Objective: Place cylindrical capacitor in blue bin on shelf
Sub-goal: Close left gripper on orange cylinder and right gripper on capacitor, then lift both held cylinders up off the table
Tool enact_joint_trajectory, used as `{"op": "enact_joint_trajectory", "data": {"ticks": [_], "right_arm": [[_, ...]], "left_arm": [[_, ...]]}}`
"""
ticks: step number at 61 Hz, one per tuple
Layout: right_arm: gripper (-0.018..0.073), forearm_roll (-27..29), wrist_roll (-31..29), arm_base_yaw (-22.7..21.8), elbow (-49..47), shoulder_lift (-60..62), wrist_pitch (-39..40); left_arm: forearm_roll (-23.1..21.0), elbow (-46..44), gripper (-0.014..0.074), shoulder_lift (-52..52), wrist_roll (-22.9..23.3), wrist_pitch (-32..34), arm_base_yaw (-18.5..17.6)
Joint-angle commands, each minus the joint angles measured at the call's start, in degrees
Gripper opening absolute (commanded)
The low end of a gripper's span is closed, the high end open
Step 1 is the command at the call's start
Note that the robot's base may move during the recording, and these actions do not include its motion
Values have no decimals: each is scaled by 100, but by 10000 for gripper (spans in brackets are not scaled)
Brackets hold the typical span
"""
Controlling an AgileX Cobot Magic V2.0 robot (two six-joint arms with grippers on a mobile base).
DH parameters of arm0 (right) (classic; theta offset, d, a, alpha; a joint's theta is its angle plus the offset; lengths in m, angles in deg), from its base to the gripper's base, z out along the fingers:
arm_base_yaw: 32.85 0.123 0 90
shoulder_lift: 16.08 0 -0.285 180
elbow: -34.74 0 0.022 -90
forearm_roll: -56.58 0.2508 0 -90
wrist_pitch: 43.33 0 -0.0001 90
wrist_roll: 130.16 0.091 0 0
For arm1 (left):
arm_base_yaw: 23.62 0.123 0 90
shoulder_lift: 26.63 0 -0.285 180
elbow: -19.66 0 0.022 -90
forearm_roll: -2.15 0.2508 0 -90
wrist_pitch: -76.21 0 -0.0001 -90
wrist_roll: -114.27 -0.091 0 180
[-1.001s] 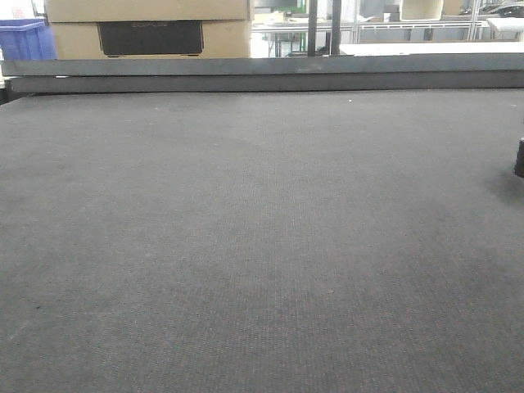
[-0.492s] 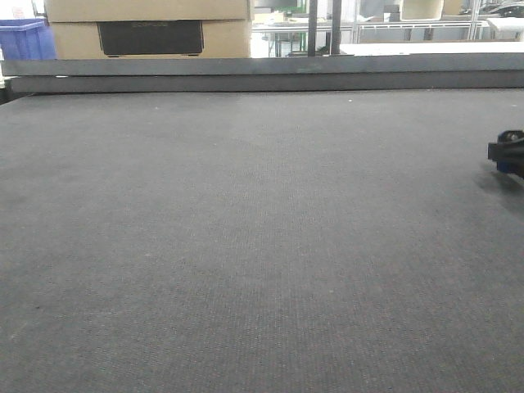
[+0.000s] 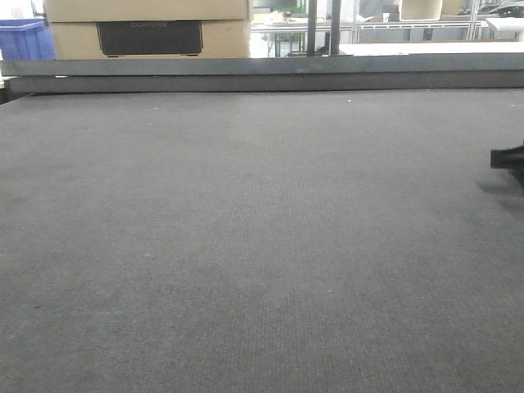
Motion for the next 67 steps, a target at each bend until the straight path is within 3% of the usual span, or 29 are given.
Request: {"op": "enact_joint_trajectory", "data": {"ticks": [1, 15, 30, 49, 56, 67], "right_arm": [[-43, -43, -34, -34, 0, 376, 186], [-43, -256, -34, -34, 3, 1654, -330], [-43, -256, -34, -23, 3, 3458, -2059], [-43, -256, -34, -23, 3, 4497, -2692], [-43, -256, -34, -23, 3, 4602, -2737], [-43, -256, -34, -23, 3, 4614, -2737]], "left_arm": [[-23, 98, 599, -60, 0, 10, -22], [-27, 745, 599, -496, 0, 506, 299], [-375, 1760, 599, -1621, 0, 2822, 953], [-638, 1802, 599, -4070, 0, 5503, 979], [-960, 1609, 599, -4974, 0, 5963, 979], [-965, 892, 600, -6180, 0, 5979, 979]]}}
